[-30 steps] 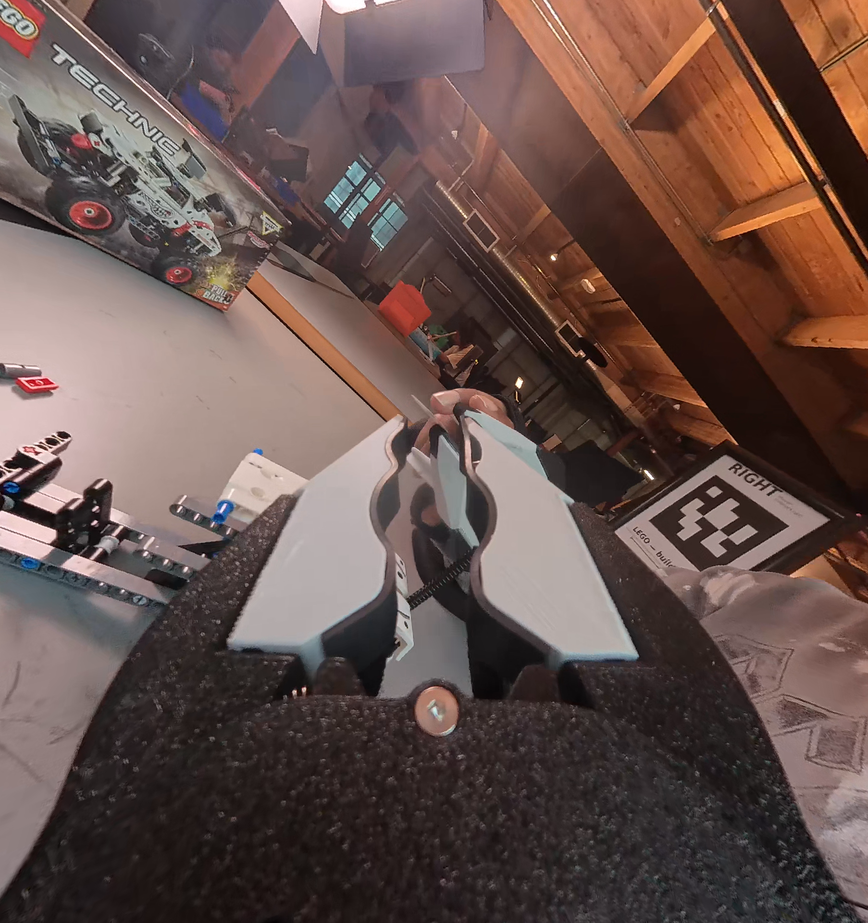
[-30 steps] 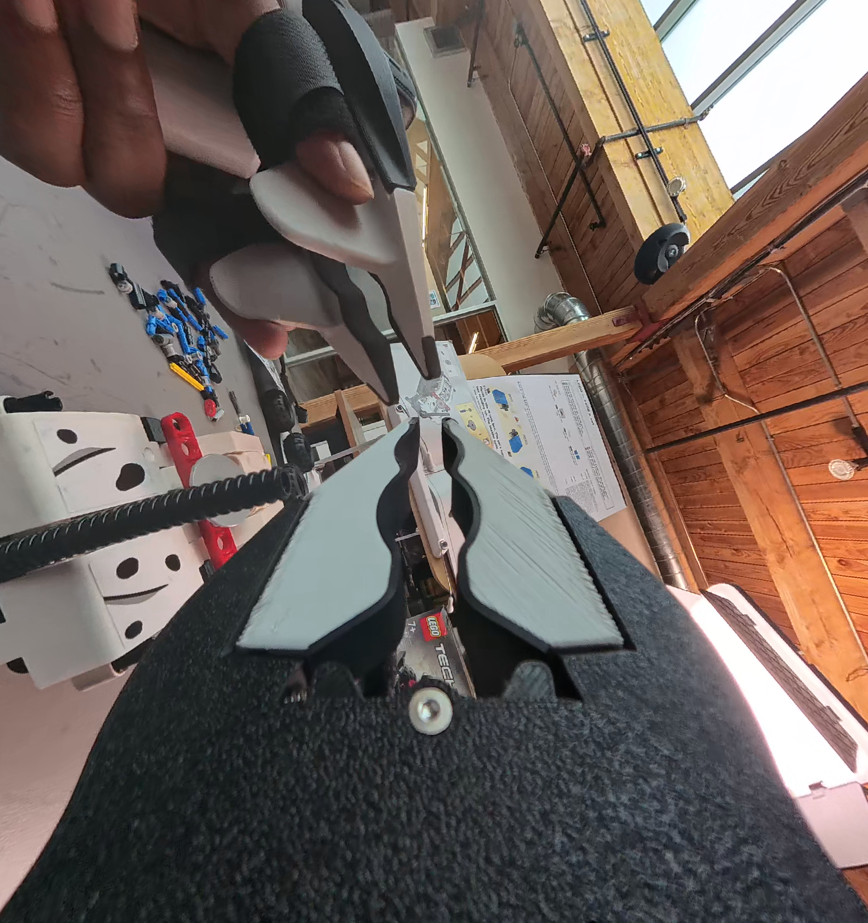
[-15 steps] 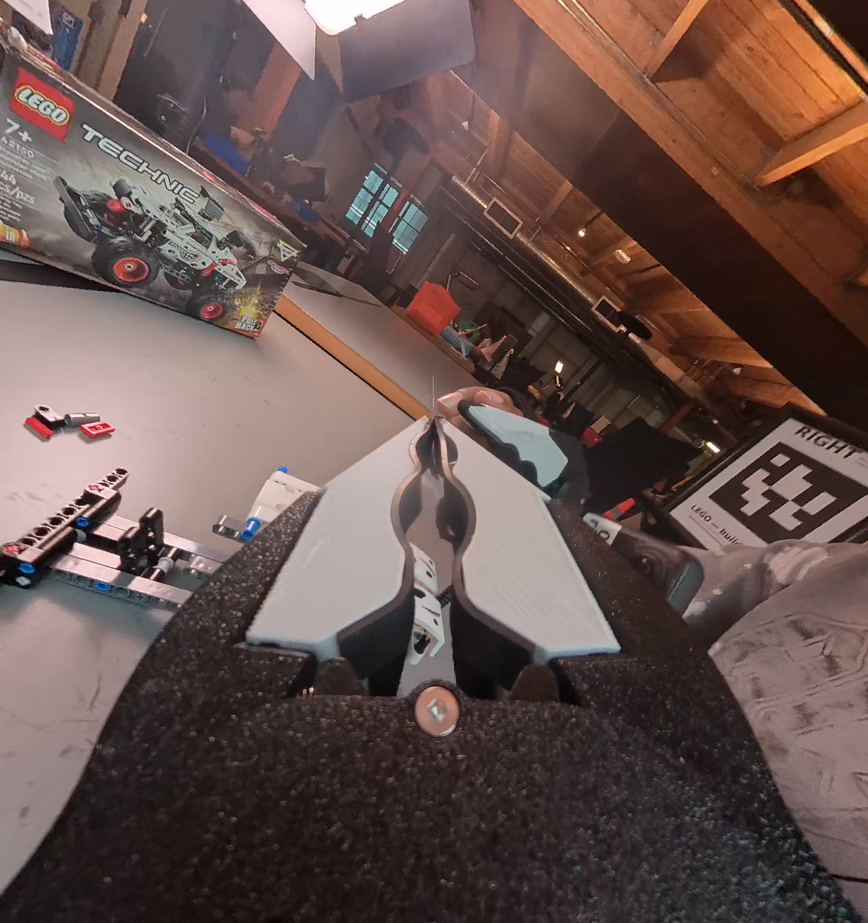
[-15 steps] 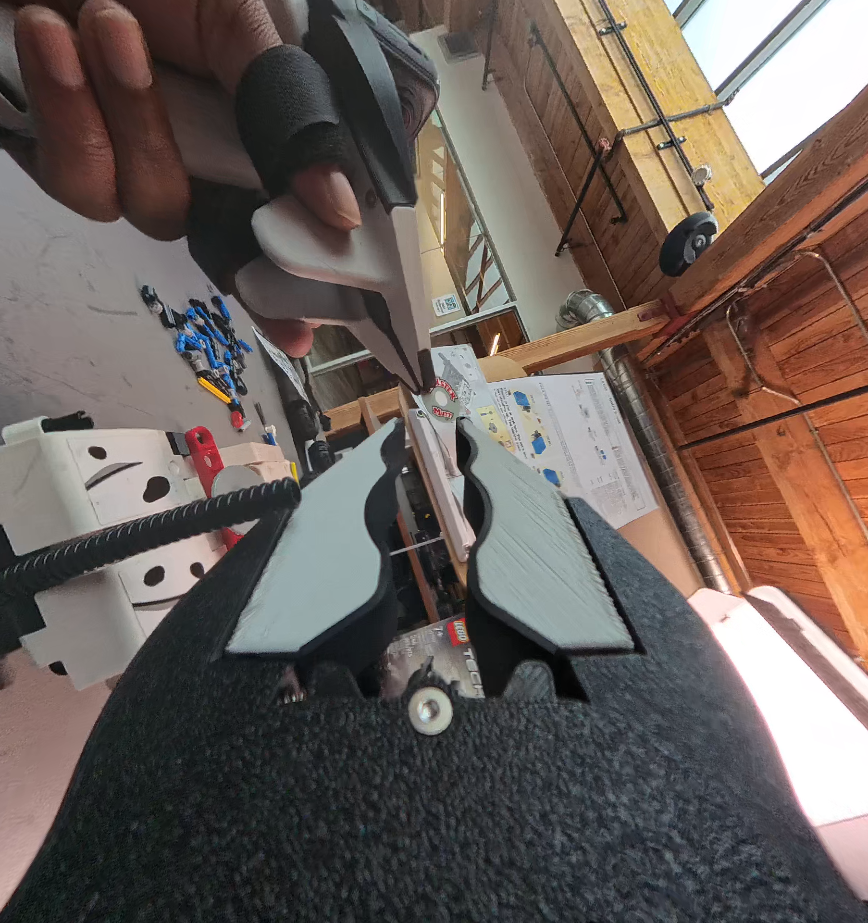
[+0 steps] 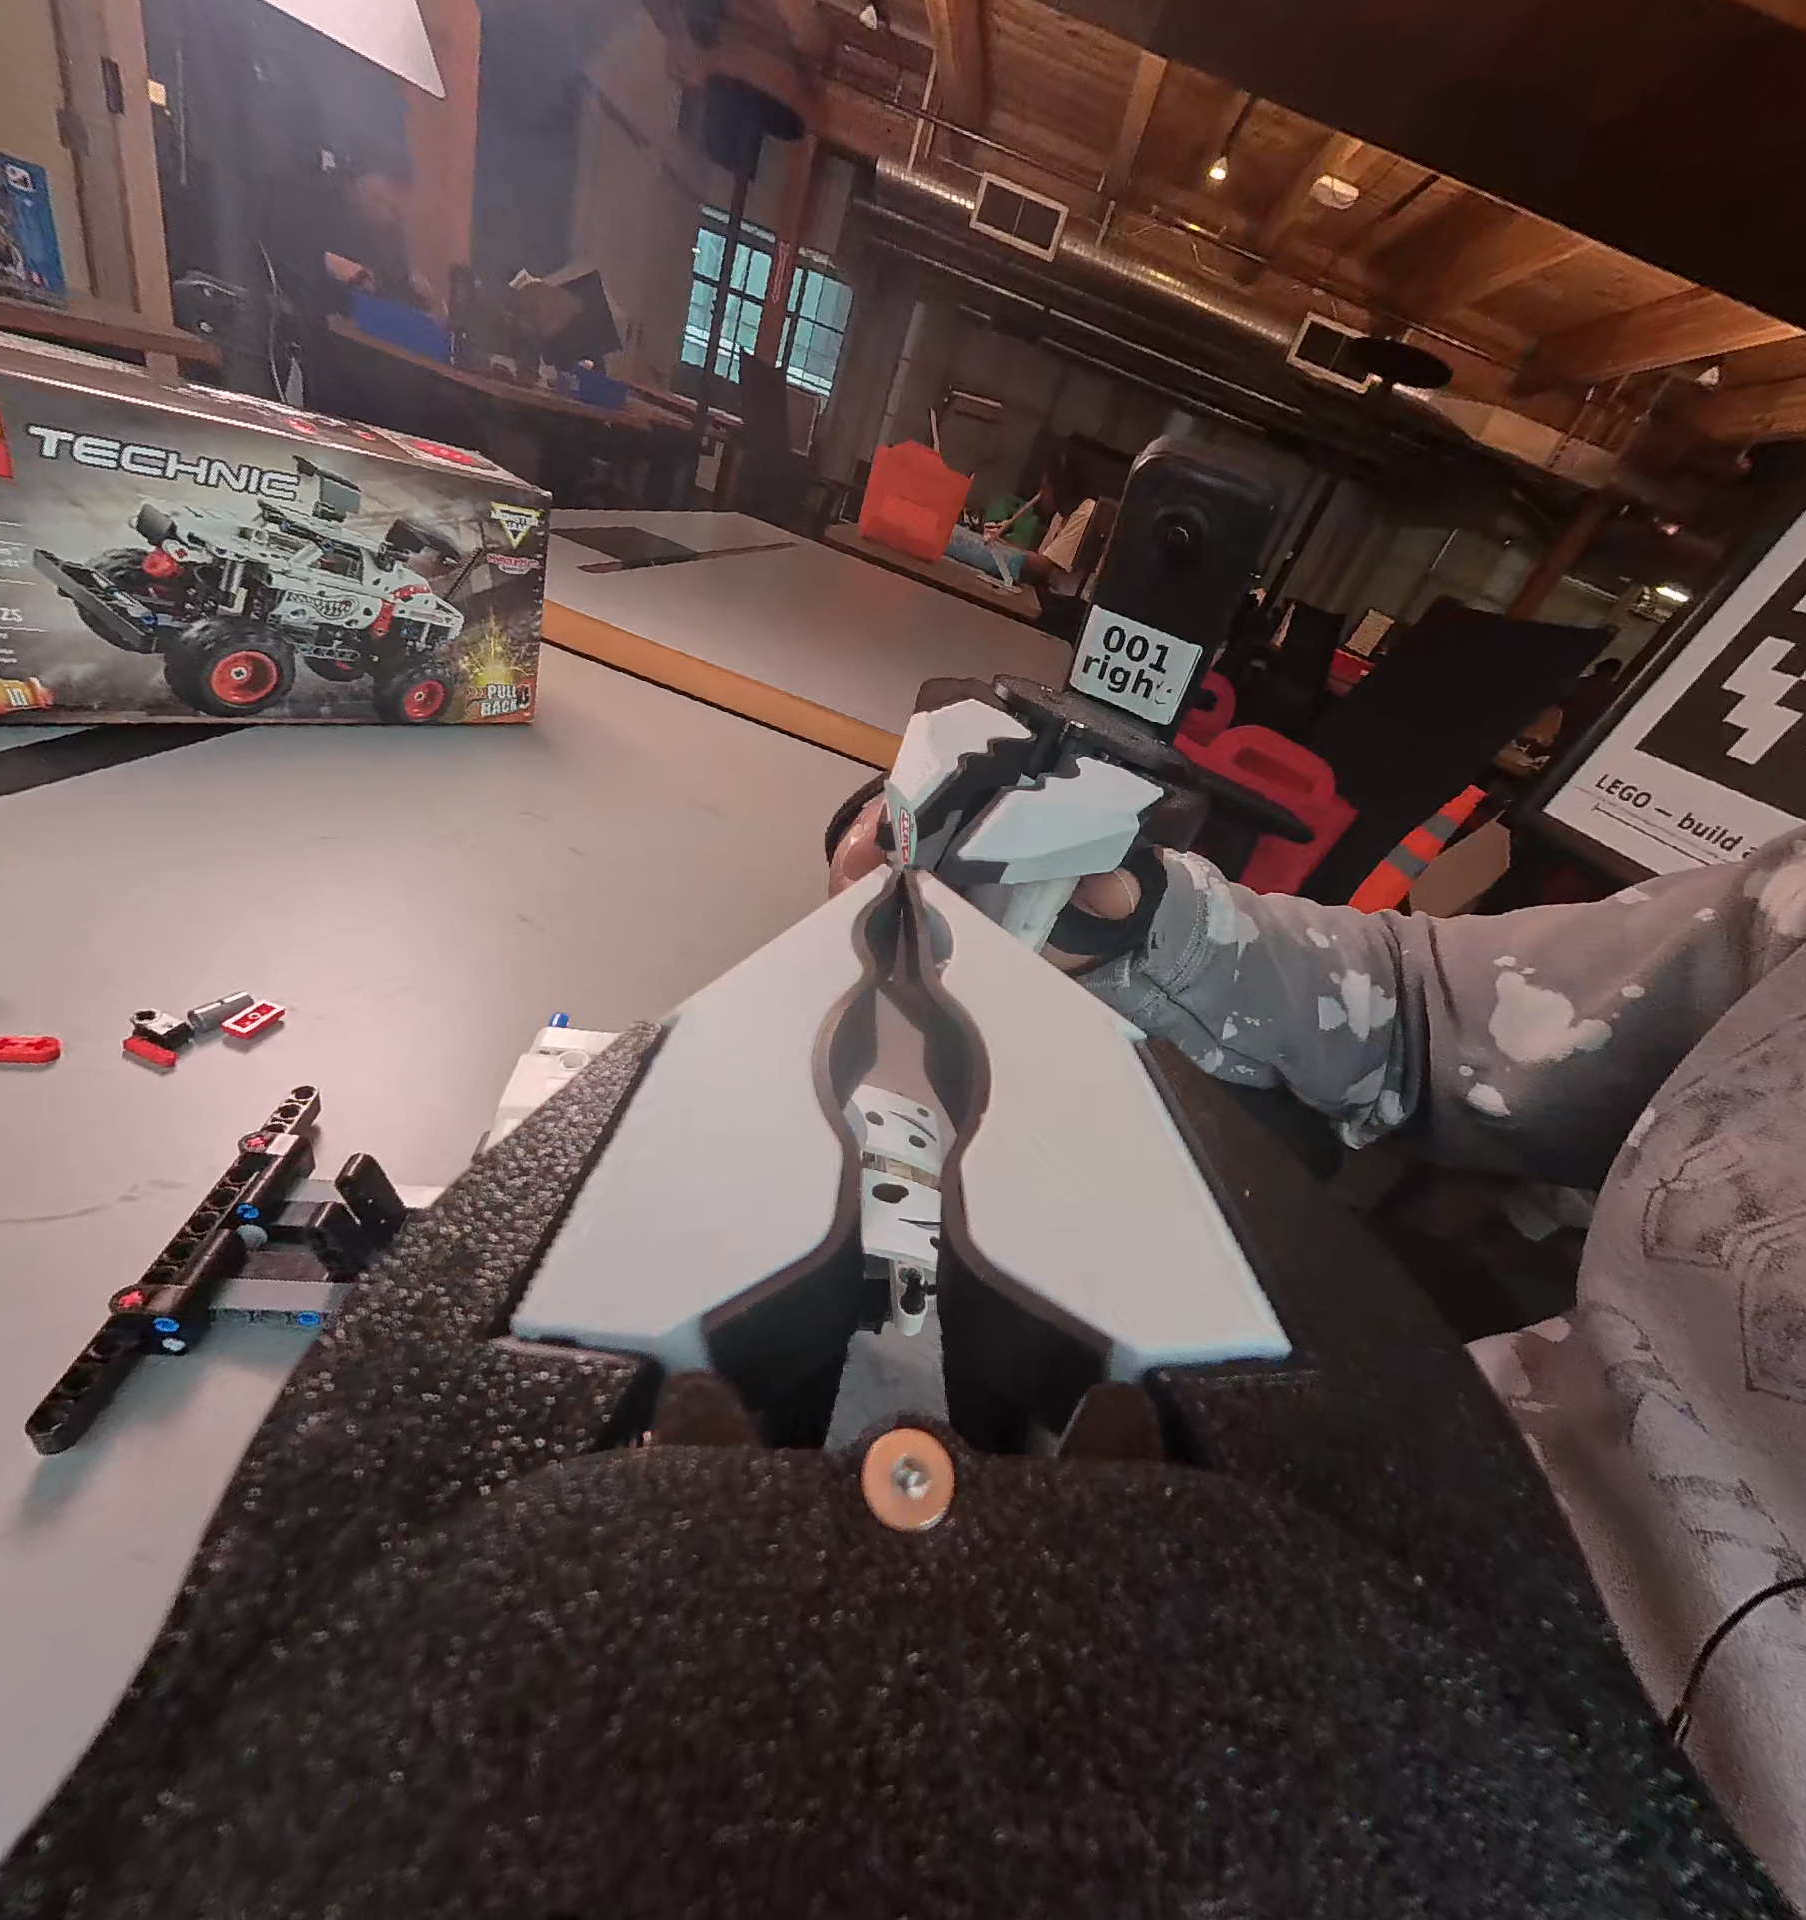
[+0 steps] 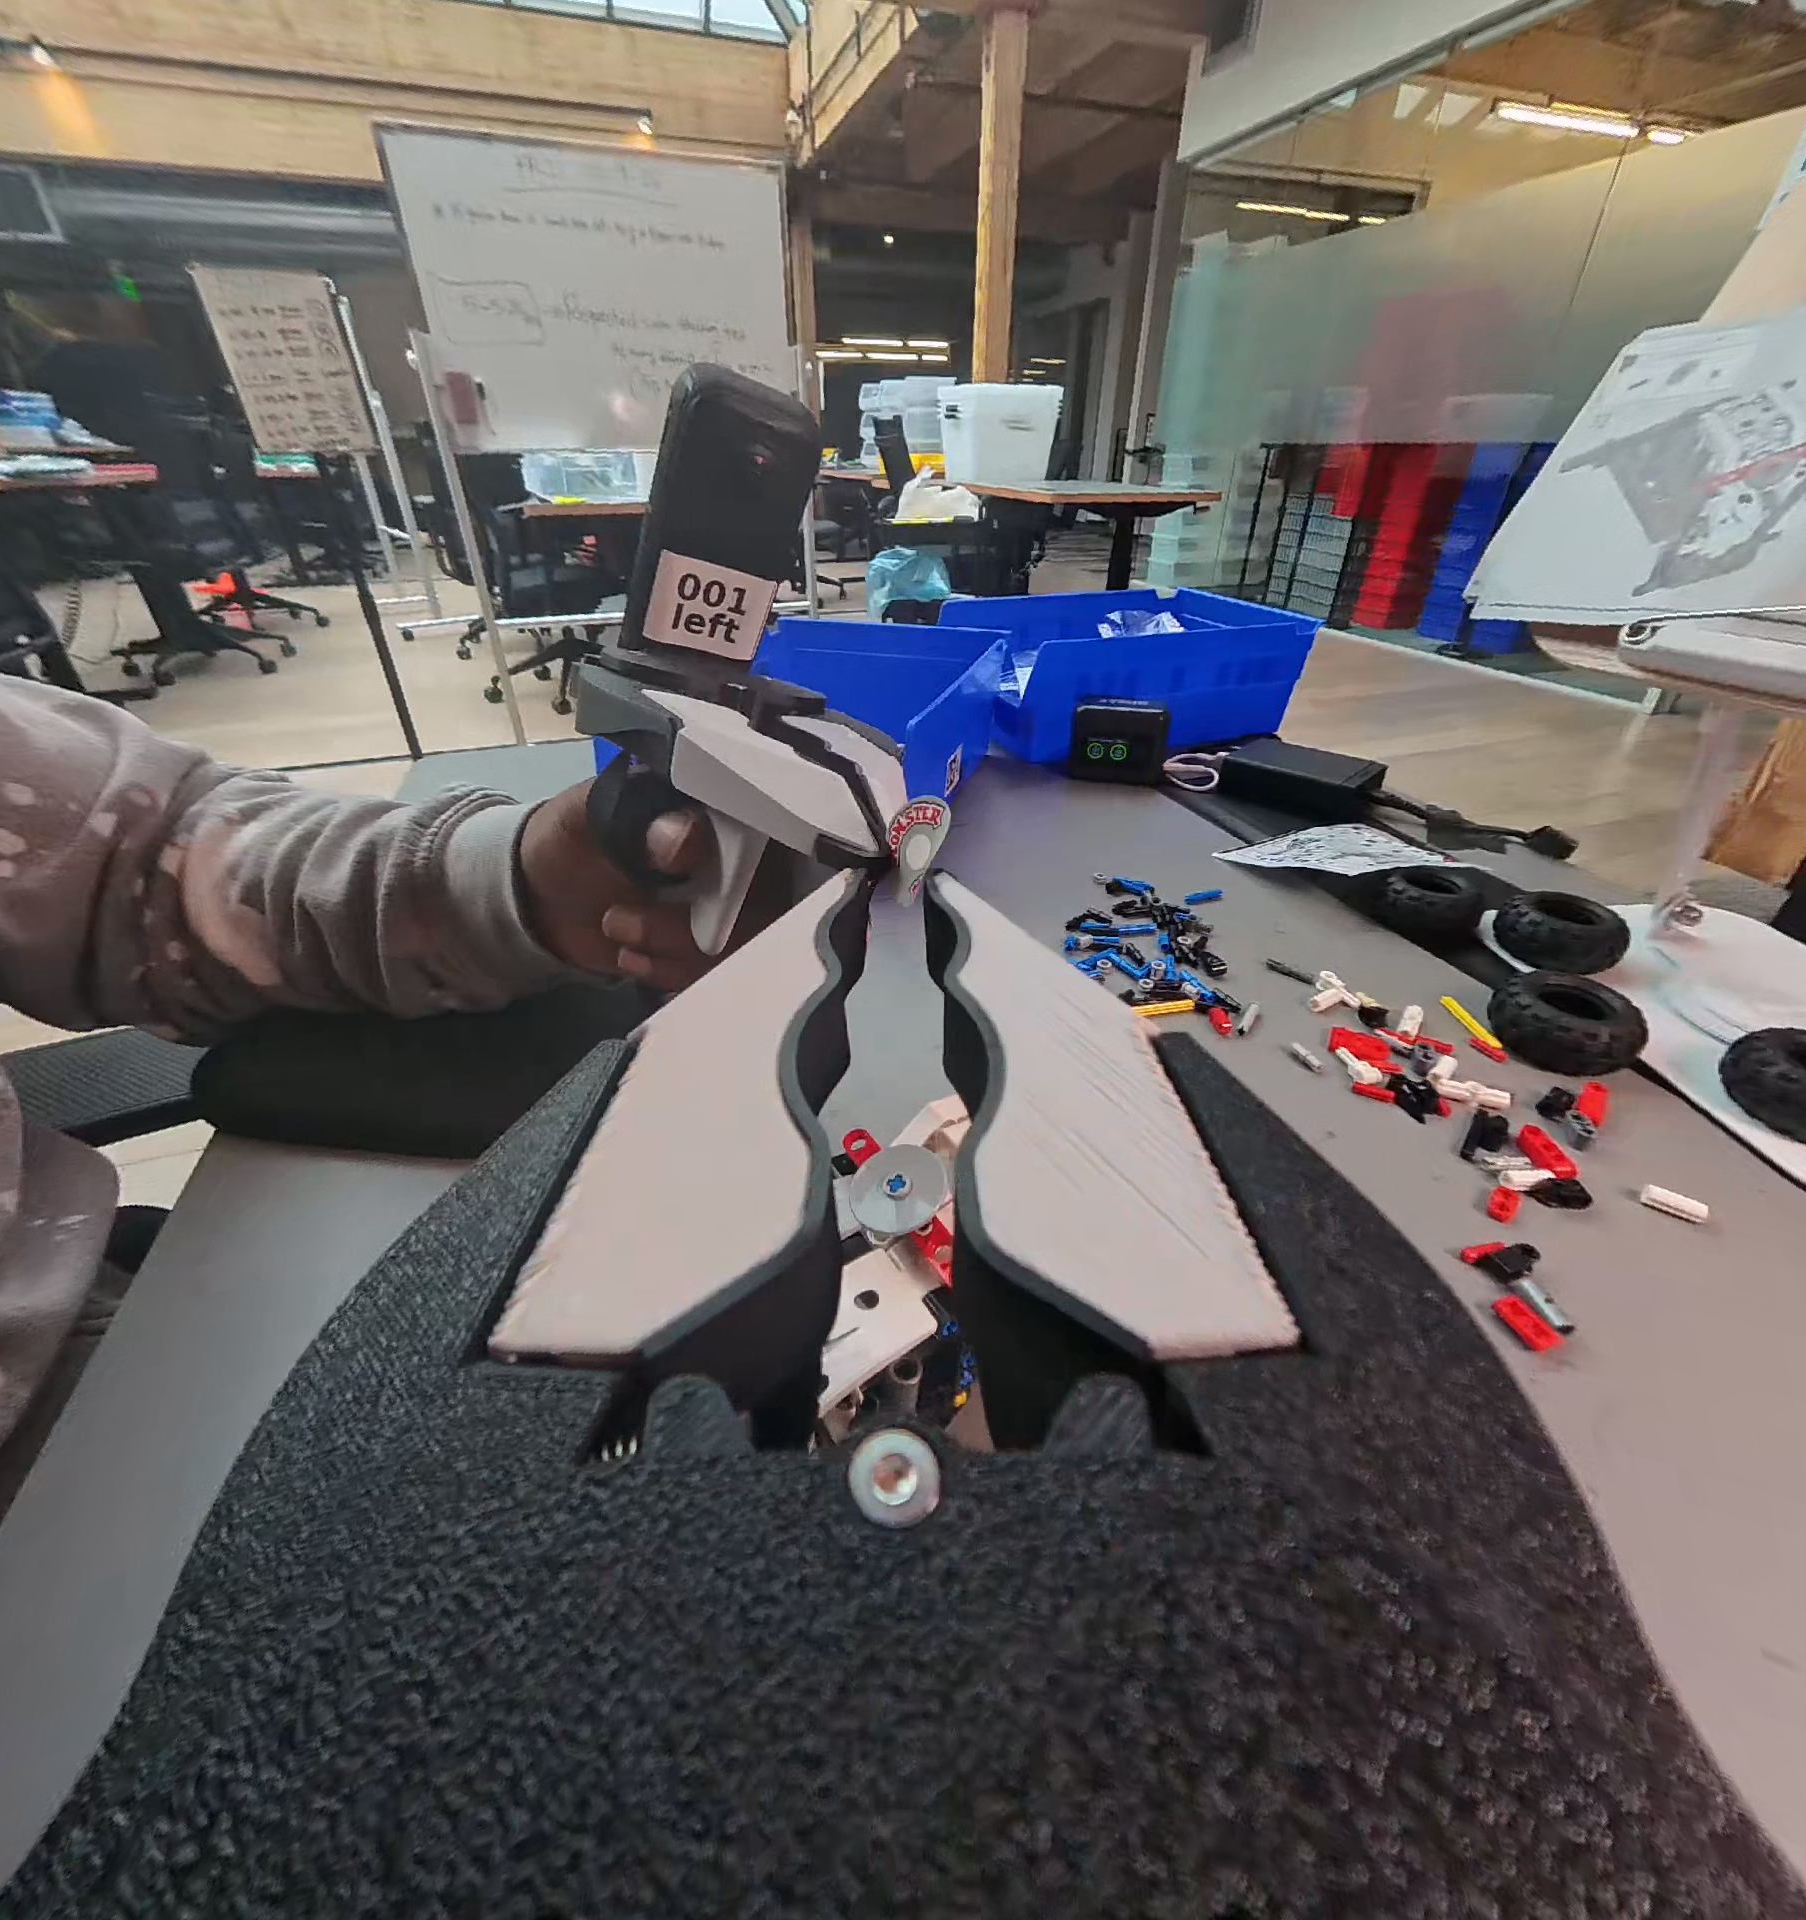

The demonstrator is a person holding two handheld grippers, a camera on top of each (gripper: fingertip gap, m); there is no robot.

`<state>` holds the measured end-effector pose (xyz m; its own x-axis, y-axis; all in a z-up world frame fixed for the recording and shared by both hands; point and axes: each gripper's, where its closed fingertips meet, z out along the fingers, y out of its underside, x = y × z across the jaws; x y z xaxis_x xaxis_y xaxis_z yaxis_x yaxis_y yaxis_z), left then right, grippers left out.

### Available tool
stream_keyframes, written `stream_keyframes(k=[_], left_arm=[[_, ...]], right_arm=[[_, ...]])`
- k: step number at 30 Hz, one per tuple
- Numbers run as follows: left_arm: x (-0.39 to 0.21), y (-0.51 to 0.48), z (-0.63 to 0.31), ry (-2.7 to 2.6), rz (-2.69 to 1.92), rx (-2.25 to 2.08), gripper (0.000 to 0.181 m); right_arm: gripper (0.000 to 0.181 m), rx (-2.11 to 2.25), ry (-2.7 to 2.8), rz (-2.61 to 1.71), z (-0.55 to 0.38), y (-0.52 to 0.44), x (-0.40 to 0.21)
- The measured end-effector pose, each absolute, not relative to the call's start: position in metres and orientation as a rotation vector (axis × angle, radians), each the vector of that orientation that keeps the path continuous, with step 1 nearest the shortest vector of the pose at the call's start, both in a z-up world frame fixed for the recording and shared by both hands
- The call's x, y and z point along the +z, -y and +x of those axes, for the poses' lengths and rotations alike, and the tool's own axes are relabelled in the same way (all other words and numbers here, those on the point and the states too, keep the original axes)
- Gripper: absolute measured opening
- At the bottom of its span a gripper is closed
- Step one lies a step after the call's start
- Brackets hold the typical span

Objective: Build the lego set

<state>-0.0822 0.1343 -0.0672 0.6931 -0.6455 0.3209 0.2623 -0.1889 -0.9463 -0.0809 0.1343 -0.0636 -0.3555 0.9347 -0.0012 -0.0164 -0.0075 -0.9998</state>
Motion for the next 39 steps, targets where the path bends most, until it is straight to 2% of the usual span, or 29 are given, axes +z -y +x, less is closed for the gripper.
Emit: stream_keyframes(k=[15,39], left_arm=[[-0.078,-0.134,-0.077,-0.328,-1.632,-0.908,0.000],[-0.092,-0.141,-0.085,-0.203,-1.698,-0.994,0.000]], right_arm=[[0.000,1.589,1.445,-1.083,-0.080,-0.143,-0.069],[0.000,1.684,1.491,-1.335,-0.083,-0.147,-0.093]])
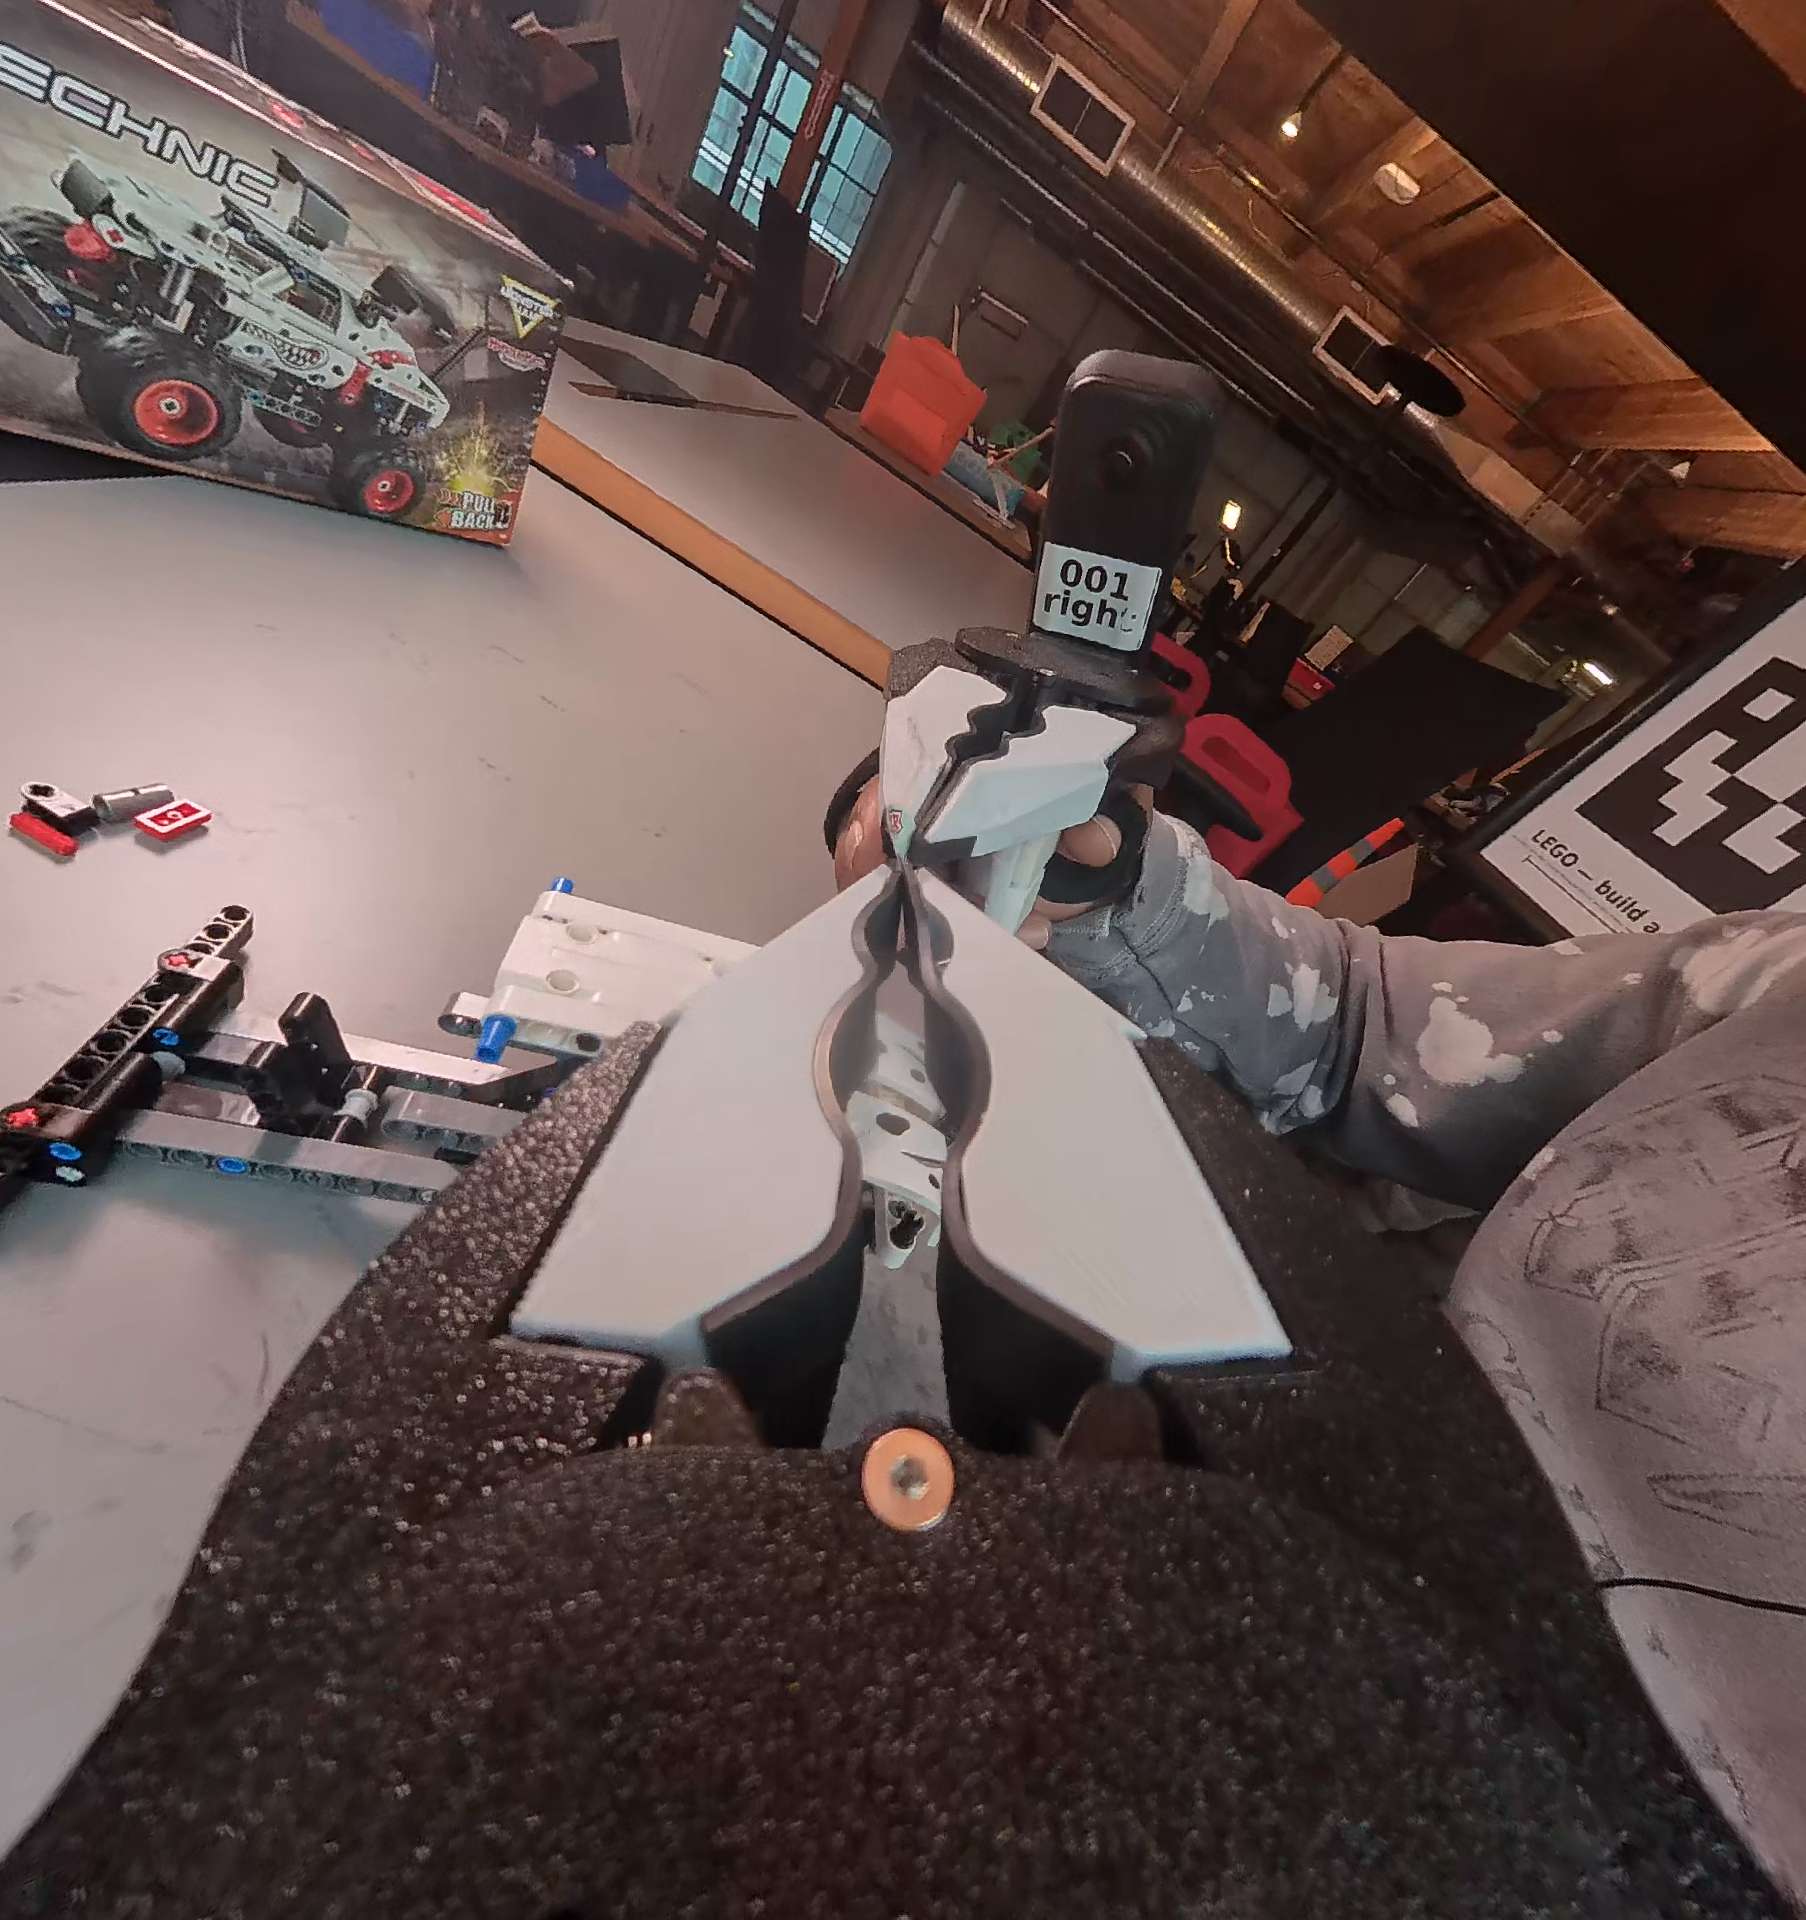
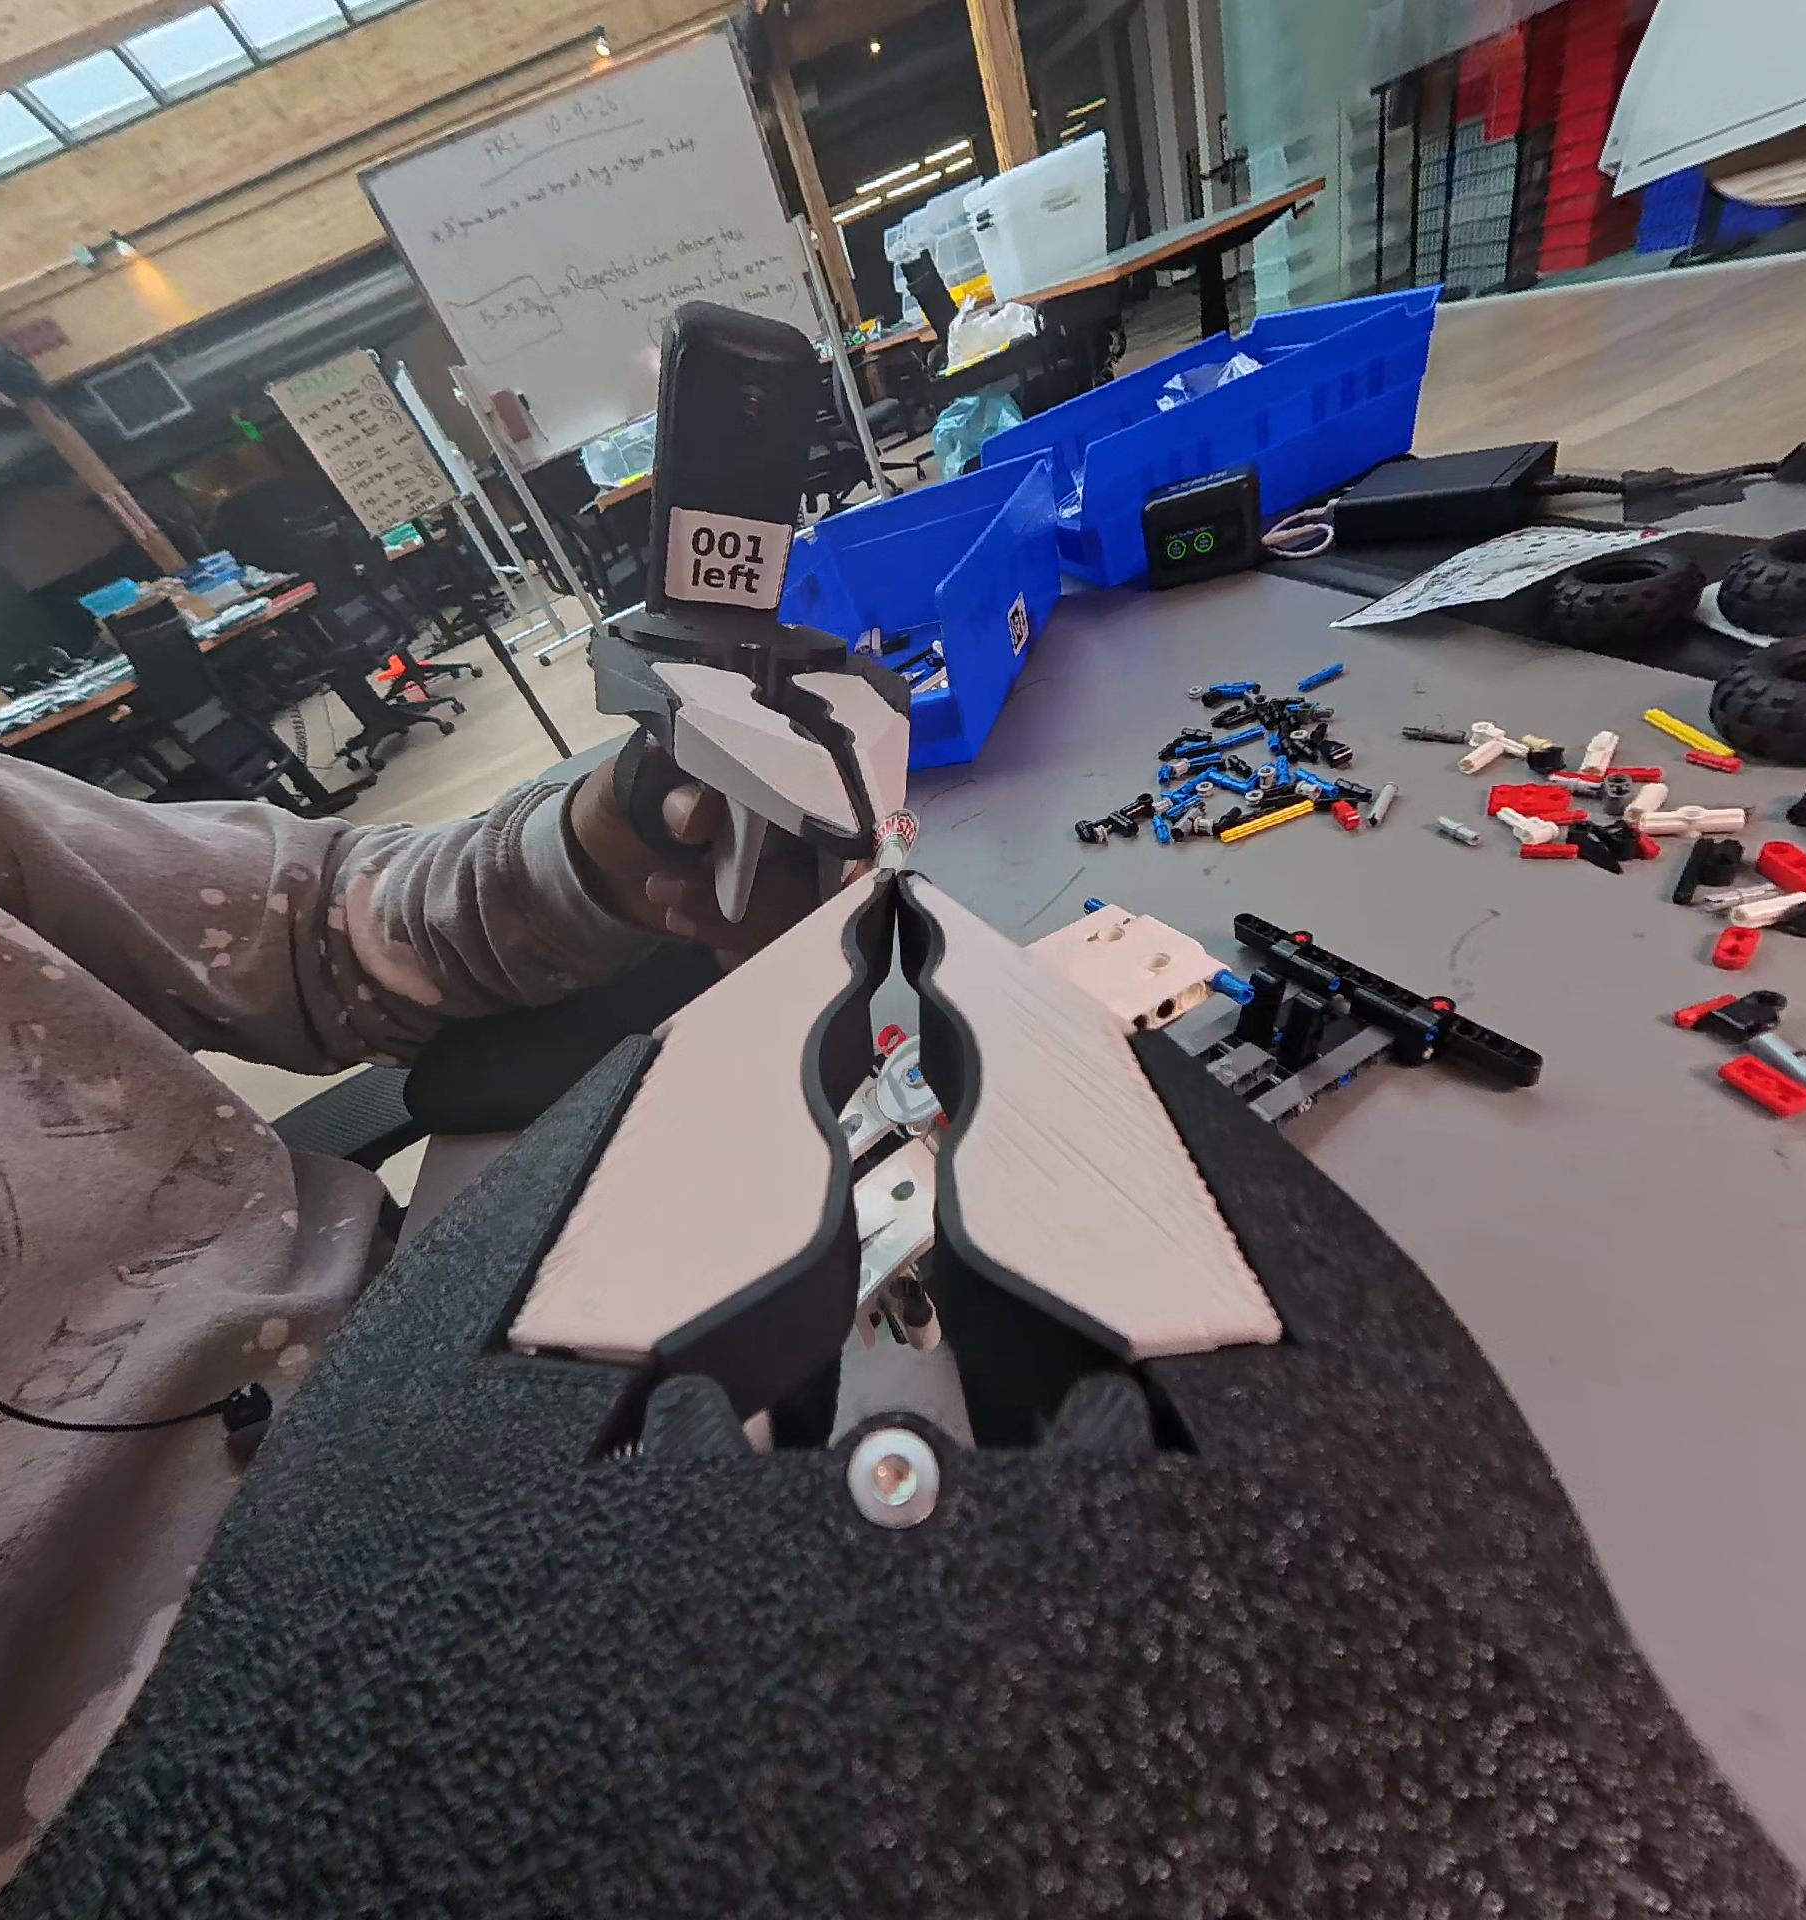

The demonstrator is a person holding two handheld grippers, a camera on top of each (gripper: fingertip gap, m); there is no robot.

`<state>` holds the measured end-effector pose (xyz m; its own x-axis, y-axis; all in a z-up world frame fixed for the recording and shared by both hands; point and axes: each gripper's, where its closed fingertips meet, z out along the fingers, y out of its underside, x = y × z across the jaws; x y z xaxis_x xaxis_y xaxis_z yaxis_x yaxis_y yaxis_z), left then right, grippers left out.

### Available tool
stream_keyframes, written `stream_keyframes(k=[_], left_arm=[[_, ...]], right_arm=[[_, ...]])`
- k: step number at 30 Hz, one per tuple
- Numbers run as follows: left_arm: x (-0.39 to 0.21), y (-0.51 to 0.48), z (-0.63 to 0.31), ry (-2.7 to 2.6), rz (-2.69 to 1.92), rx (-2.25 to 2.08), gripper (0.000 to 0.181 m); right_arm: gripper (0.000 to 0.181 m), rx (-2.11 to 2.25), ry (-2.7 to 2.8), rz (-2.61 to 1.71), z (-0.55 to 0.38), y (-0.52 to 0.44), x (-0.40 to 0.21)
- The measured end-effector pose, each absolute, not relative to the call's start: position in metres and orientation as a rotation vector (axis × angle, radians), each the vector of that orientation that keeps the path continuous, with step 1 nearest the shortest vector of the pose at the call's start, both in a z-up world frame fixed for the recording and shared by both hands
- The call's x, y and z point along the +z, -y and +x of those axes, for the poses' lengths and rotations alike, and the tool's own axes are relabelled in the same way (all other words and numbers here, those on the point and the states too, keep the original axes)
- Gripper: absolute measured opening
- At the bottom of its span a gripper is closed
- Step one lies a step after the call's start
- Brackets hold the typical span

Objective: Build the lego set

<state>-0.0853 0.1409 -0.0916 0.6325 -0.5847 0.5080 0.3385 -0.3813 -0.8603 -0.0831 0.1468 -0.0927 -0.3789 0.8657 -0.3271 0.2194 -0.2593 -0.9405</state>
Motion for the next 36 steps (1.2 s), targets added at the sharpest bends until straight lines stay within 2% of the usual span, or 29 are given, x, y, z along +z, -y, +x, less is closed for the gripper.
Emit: stream_keyframes(k=[19,32,36], left_arm=[[-0.089,-0.131,-0.074,-0.283,-1.709,-1.083,0.000],[-0.094,-0.133,-0.076,-0.251,-1.727,-1.104,0.000],[-0.102,-0.135,-0.081,-0.272,-1.779,-1.046,0.010]], right_arm=[[0.006,1.776,1.559,-1.276,-0.075,-0.138,-0.092],[0.000,1.782,1.570,-1.319,-0.074,-0.139,-0.094],[0.000,1.825,1.547,-1.469,-0.076,-0.142,-0.102]])
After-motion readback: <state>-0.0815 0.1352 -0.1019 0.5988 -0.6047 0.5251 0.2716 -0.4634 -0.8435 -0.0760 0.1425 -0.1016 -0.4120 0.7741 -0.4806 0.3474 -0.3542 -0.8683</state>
